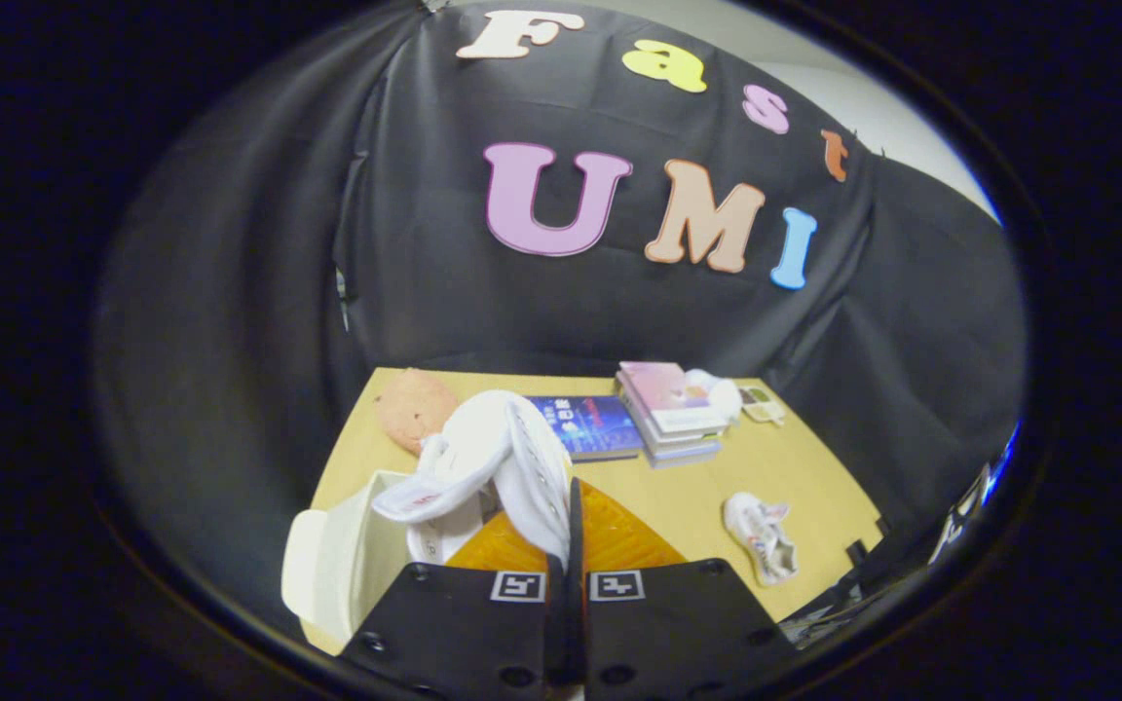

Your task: Open the storage box then place both shoes into the box .Put the left shoe in first, then the right shoe, with the right side of both shoes facing outward in a uniform manner.

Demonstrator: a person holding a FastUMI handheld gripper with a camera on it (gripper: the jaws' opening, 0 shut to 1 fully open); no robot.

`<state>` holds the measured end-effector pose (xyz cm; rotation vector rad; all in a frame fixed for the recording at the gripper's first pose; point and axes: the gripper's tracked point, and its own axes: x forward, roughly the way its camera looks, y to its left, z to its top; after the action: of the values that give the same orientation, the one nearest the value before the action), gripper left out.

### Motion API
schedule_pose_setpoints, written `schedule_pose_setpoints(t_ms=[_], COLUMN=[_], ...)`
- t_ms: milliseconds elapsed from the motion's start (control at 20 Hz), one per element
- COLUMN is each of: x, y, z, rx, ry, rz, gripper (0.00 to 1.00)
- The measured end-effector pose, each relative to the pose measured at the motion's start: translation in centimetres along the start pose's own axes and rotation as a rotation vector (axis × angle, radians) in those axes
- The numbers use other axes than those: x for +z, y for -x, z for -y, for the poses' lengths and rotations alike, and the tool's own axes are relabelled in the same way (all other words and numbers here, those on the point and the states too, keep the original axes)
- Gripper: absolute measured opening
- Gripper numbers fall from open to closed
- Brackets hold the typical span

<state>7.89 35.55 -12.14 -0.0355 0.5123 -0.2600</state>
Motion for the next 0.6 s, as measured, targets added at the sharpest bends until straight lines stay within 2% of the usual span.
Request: schedule_pose_setpoints(t_ms=[100,350,600], x=[-2.8,-8.4,-11.0], y=[-0.6,-3.3,-4.8], z=[-1.6,-4.7,-7.8], rx=[-0.001,0.029,0.091], ry=[-0.005,0.101,0.128], rz=[-0.064,-0.19,-0.282], gripper=[0.02,0.03,0.03])
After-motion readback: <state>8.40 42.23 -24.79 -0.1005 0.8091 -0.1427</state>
